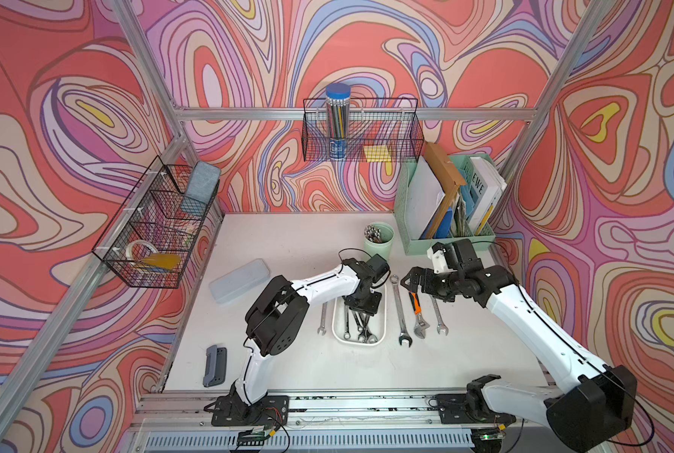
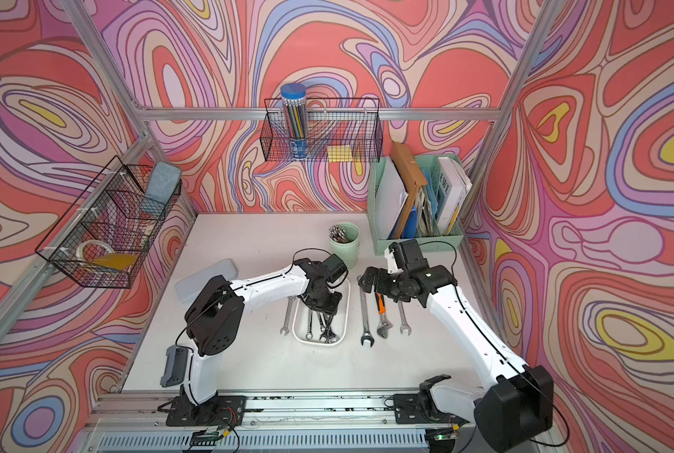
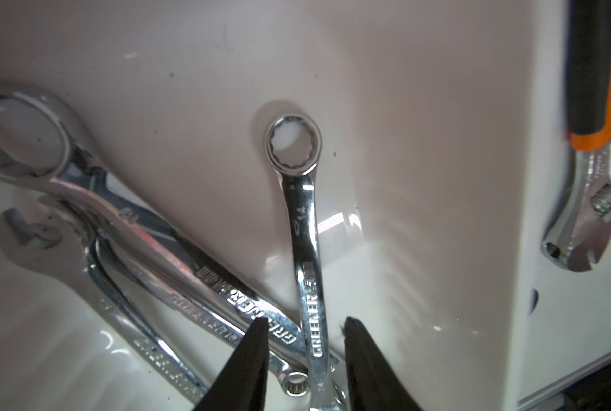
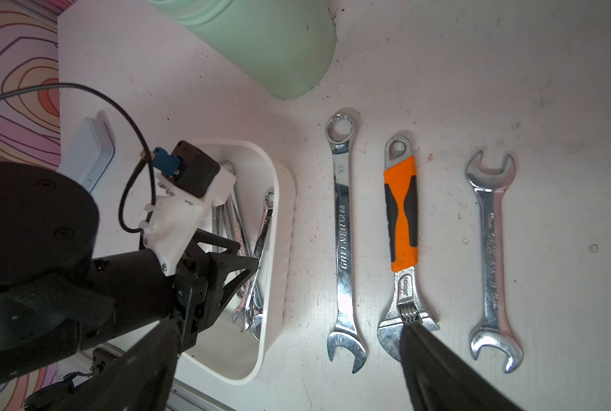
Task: Take out the wrench from the storage box
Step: Pick up the wrench from the storage box.
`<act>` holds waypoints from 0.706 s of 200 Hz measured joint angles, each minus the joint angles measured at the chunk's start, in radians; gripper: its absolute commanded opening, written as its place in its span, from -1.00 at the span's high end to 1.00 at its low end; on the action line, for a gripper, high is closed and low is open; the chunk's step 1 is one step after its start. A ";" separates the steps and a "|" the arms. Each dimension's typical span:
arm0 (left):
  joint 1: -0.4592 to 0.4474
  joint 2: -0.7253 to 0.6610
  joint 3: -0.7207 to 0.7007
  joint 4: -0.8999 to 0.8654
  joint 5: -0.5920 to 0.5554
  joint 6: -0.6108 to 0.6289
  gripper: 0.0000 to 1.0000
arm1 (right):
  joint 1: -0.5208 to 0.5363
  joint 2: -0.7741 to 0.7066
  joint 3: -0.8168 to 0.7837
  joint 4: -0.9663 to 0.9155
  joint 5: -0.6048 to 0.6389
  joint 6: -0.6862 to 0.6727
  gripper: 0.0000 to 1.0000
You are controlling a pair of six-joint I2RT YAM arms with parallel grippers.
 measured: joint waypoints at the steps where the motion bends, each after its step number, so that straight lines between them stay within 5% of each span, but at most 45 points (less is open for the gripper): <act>1: 0.000 0.002 0.000 0.000 0.001 0.000 0.19 | 0.000 0.000 0.000 0.000 0.000 0.000 -0.96; 90: -0.015 0.051 0.011 0.023 0.019 0.023 0.21 | -0.006 -0.002 0.000 -0.002 0.000 -0.003 -0.96; 141: -0.040 0.067 0.034 -0.011 -0.013 0.034 0.53 | -0.006 -0.002 0.000 -0.002 0.000 -0.003 -0.96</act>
